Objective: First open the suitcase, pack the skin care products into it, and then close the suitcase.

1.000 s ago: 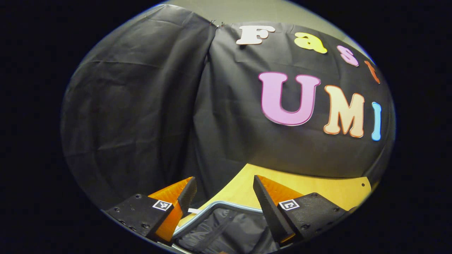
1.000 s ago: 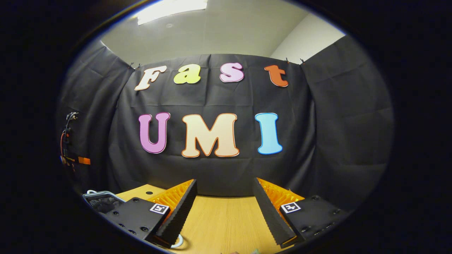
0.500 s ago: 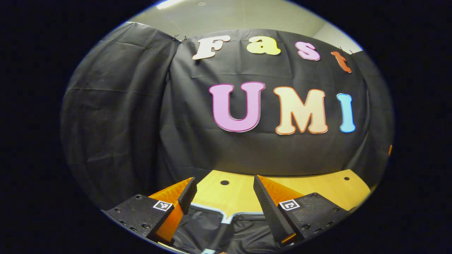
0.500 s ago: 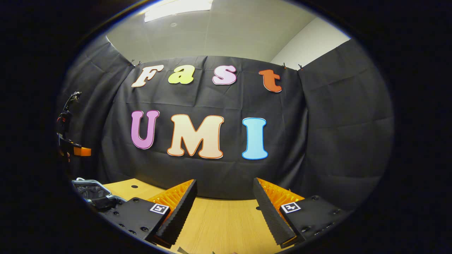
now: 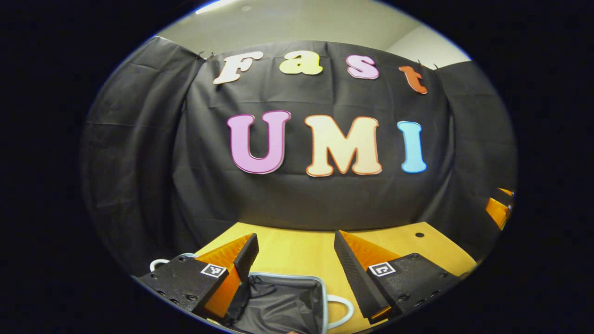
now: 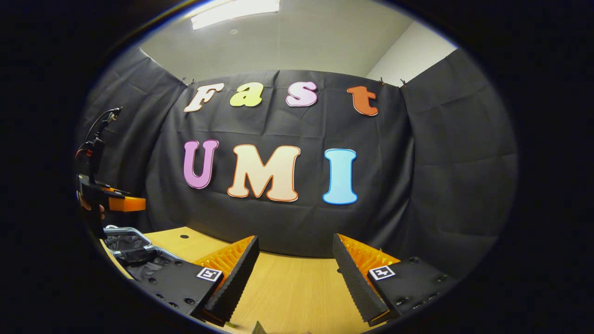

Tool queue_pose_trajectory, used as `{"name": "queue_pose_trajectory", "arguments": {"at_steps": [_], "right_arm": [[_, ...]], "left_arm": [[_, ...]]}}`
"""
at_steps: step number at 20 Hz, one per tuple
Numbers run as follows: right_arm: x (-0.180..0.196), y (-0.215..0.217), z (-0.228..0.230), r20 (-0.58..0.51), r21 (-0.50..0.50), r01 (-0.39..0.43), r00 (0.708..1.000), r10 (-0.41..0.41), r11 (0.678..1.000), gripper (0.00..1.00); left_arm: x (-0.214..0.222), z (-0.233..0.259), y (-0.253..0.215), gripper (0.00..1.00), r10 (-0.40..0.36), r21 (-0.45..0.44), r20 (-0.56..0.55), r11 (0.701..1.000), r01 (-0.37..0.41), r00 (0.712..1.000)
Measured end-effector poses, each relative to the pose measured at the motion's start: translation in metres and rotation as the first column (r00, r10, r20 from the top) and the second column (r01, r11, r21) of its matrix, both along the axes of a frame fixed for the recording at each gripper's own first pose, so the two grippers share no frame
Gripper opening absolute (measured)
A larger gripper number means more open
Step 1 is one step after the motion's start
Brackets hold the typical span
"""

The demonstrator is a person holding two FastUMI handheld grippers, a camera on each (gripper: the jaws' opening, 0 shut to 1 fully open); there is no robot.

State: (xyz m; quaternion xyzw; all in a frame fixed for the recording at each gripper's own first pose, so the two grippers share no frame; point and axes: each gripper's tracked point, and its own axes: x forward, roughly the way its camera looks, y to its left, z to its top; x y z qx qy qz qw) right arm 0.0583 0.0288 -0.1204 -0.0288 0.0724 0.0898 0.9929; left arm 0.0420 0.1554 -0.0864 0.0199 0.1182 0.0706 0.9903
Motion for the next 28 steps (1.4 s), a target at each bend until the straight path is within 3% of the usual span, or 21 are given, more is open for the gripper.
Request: {"name": "queue_pose_trajectory", "arguments": {"at_steps": [9, 17, 20, 24, 28], "right_arm": [[-0.014, -0.01, -0.016, -0.027, 0.021, -0.072, 0.997, 0.073, 0.997, 0.99], [-0.026, -0.007, -0.031, -0.056, 0.009, -0.114, 0.992, 0.115, 0.993, 0.99], [-0.029, -0.008, -0.038, -0.074, -0.023, -0.128, 0.989, 0.126, 0.992, 0.99], [-0.031, -0.013, -0.046, -0.098, -0.047, -0.131, 0.987, 0.125, 0.99, 0.99], [-0.035, -0.017, -0.057, -0.121, -0.096, -0.147, 0.983, 0.135, 0.985, 0.99]], "left_arm": [[-0.038, -0.049, -0.111, 0.96, -0.159, -0.054, -0.07, 0.986, 0.156, 0.985], [-0.061, -0.107, -0.179, 0.95, -0.277, -0.127, -0.157, 0.958, 0.259, 0.948], [-0.069, -0.136, -0.201, 0.95, -0.32, -0.113, -0.192, 0.946, 0.303, 0.928], [-0.085, -0.188, -0.214, 0.95, -0.351, -0.136, -0.281, 0.936, 0.325, 0.893], [-0.092, -0.228, -0.222, 0.91, -0.35, -0.198, -0.33, 0.934, 0.298, 0.877]]}}
